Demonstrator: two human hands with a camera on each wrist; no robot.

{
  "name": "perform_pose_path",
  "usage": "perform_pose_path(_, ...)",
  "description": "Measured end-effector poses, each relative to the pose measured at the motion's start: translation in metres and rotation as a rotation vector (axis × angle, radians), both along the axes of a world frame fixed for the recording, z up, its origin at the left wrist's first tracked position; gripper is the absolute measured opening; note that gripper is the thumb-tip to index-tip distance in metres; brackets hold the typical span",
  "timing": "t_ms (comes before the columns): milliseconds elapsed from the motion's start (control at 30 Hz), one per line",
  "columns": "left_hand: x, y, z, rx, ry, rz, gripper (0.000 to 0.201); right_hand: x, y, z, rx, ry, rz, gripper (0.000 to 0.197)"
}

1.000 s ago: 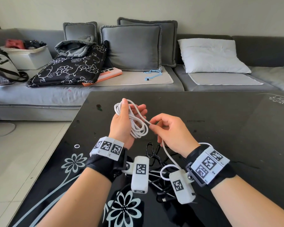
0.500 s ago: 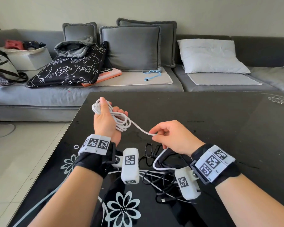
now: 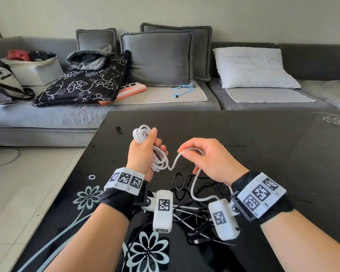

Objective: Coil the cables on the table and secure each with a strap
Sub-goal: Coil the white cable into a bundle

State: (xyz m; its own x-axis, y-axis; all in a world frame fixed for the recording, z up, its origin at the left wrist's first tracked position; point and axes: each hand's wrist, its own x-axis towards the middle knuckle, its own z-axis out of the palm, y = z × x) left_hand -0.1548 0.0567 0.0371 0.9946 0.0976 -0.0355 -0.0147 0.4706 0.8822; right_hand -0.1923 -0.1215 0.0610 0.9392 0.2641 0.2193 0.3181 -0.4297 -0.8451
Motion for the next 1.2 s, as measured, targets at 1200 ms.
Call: perform_pose_path(1200, -0.021, -0.023, 0.003, 0.088, 0.042, -0.463, 0.026, 0.003, -0.006, 0.005, 0.04, 0.007, -0.067, 0.036)
